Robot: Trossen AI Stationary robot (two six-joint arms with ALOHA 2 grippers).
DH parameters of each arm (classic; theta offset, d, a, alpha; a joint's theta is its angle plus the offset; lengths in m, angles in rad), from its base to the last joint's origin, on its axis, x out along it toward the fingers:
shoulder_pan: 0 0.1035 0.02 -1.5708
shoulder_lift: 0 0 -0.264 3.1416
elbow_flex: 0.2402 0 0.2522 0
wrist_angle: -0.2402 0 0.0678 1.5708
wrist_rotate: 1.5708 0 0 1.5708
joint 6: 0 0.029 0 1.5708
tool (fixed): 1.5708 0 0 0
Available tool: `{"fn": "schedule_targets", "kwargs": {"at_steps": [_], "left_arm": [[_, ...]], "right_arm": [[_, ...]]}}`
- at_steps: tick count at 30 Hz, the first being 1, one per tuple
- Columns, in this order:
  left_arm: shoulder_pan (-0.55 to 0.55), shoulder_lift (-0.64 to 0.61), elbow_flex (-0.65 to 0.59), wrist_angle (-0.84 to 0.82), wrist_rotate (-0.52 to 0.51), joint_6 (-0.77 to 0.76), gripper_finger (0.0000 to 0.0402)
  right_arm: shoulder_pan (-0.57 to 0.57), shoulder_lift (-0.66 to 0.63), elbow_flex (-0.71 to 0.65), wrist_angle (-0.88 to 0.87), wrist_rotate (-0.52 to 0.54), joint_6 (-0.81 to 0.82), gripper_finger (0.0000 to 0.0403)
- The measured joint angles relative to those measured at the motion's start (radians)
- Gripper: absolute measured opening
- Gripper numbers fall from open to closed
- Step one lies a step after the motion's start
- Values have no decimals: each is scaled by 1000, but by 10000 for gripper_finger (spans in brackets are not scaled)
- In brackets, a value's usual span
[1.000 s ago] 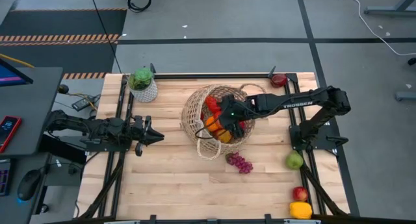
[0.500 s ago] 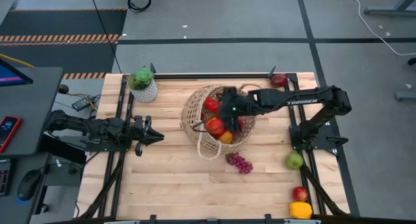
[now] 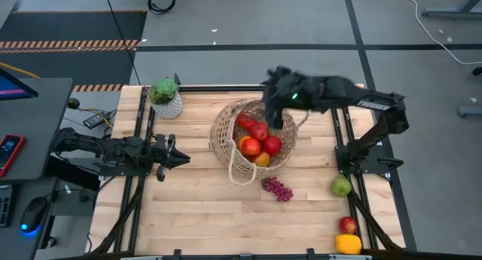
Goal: Build produce basket
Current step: Put the green pear into the woven basket
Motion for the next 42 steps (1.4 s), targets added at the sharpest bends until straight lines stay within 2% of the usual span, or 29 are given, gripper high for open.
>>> {"fn": "schedule_targets", "kwargs": {"at_steps": [10, 16, 22, 29, 34, 42], "left_arm": [[0, 0, 0, 0, 0, 0, 55], [0, 0, 0, 0, 0, 0, 60], [0, 0, 0, 0, 0, 0, 58], [0, 0, 0, 0, 0, 0, 59], [0, 0, 0, 0, 0, 0, 63], [0, 0, 0, 0, 0, 0, 58]], "right_arm": [[-253, -108, 10, -113, 3, 327, 360], [-424, -113, 9, -257, 0, 445, 353], [-573, -93, 9, -392, -72, 563, 352], [-756, -9, -50, -422, -205, 552, 352], [-845, 89, -100, -438, -316, 531, 352], [-918, 247, -102, -467, -281, 374, 352]]}}
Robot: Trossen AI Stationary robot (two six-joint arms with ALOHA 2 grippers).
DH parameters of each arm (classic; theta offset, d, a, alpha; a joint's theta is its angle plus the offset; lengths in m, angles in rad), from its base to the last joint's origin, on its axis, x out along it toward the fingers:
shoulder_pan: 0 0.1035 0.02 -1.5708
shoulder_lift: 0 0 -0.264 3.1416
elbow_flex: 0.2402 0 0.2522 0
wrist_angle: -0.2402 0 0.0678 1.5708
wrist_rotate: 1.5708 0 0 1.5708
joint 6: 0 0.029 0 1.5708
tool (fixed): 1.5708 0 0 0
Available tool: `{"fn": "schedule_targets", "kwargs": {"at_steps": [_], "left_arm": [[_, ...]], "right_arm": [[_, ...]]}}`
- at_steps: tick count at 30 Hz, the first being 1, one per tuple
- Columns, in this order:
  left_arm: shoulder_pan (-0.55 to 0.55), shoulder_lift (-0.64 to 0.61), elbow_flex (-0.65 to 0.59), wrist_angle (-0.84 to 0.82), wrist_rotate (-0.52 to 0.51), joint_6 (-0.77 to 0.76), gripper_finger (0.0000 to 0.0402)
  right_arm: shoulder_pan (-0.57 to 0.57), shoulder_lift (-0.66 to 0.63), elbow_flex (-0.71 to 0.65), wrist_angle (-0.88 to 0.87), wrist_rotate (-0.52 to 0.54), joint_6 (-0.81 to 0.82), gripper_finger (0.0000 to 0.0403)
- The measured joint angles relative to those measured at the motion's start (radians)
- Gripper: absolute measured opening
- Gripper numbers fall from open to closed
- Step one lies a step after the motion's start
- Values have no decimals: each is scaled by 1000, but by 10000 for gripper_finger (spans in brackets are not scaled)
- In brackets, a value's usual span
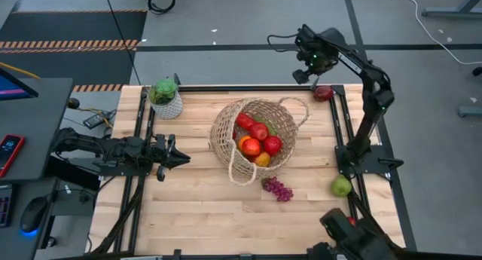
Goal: Build produce basket
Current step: Put the green pear into the woven basket
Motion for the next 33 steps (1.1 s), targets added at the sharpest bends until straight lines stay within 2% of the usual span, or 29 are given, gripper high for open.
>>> {"fn": "schedule_targets", "kwargs": {"at_steps": [13, 28, 33], "left_arm": [[0, 0, 0, 0, 0, 0, 58], [0, 0, 0, 0, 0, 0, 59], [0, 0, 0, 0, 0, 0, 56]], "right_arm": [[-67, 52, -11, 16, 59, 16, 352], [-99, 52, -182, 22, 48, 10, 352], [-99, 52, -195, 13, 28, 24, 350]]}}
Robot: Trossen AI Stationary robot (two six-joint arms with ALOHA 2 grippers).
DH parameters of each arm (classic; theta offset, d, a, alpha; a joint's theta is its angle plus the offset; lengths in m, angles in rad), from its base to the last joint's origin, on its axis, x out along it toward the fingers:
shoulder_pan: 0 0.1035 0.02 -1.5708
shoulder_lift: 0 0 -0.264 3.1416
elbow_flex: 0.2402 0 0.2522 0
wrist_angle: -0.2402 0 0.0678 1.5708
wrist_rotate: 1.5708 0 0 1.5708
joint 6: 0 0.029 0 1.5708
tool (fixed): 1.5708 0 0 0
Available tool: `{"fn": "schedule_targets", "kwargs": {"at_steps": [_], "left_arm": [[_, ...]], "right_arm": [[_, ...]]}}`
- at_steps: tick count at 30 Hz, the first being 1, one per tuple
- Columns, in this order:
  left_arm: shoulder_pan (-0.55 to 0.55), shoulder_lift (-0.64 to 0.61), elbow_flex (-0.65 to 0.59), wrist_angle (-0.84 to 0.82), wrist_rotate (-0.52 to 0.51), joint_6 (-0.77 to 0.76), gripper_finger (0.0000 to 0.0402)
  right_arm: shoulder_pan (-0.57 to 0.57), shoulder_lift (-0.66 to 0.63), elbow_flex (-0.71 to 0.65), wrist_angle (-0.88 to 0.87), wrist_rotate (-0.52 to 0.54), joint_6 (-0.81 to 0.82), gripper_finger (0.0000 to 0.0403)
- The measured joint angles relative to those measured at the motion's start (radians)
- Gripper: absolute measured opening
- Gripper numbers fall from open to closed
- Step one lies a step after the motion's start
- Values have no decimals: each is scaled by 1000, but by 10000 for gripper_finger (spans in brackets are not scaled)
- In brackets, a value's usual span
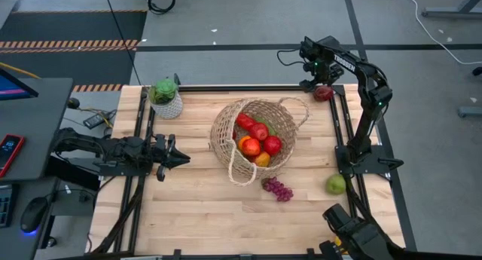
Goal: Build produce basket
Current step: Put the green pear into the woven basket
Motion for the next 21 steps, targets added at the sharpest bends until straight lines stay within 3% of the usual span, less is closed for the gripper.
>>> {"fn": "schedule_targets", "kwargs": {"at_steps": [7, 15, 21], "left_arm": [[0, 0, 0, 0, 0, 0, 63], [0, 0, 0, 0, 0, 0, 58], [0, 0, 0, 0, 0, 0, 63]], "right_arm": [[24, -23, -1, -70, -30, -37, 348], [92, -251, 0, 22, -97, 74, 348], [239, -415, 1, 33, -60, 206, 348]]}}
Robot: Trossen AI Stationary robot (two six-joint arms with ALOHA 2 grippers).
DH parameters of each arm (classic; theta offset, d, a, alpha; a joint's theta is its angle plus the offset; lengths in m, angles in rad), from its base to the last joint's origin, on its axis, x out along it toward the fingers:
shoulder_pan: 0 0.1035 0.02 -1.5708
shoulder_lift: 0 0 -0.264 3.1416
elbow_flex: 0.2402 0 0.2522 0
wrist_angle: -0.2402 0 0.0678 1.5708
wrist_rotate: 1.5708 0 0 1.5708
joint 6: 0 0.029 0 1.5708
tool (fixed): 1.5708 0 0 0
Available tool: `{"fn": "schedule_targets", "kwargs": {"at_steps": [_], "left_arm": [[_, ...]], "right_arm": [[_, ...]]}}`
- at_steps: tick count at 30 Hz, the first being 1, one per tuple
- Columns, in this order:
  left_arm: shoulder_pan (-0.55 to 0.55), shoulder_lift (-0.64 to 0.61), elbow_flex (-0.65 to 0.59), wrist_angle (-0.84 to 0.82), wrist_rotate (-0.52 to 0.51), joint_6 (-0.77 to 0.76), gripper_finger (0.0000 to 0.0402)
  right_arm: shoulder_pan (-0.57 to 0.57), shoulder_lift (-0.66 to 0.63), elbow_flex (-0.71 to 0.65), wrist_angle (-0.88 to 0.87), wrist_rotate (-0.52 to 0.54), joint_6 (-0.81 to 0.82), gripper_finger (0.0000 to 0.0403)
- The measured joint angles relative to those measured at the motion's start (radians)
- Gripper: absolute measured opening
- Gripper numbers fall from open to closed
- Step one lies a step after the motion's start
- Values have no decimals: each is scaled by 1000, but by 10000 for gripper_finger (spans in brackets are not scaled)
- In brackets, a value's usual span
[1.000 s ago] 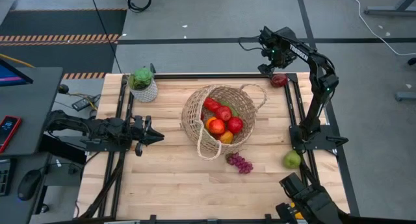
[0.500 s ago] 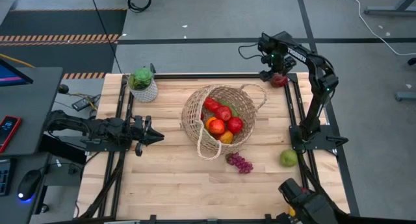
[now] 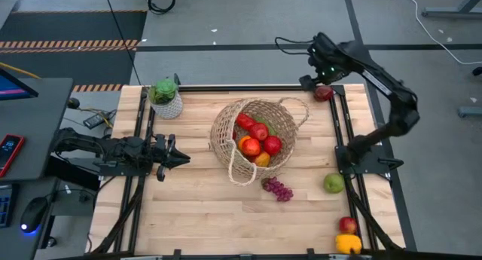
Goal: Build produce basket
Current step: Put the green pear into the woven basket
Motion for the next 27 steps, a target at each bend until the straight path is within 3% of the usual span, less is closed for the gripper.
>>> {"fn": "schedule_targets", "kwargs": {"at_steps": [9, 12, 18, 22, 27], "left_arm": [[0, 0, 0, 0, 0, 0, 58], [0, 0, 0, 0, 0, 0, 61], [0, 0, 0, 0, 0, 0, 61], [0, 0, 0, 0, 0, 0, 57], [0, 0, 0, 0, 0, 0, 57]], "right_arm": [[363, -201, 0, 73, 180, 223, 348], [511, -245, 0, 208, 197, 220, 348], [818, -266, 0, 480, 354, 147, 348], [934, -228, 0, 528, 237, 144, 348], [1055, -158, 0, 364, 3, 416, 348]]}}
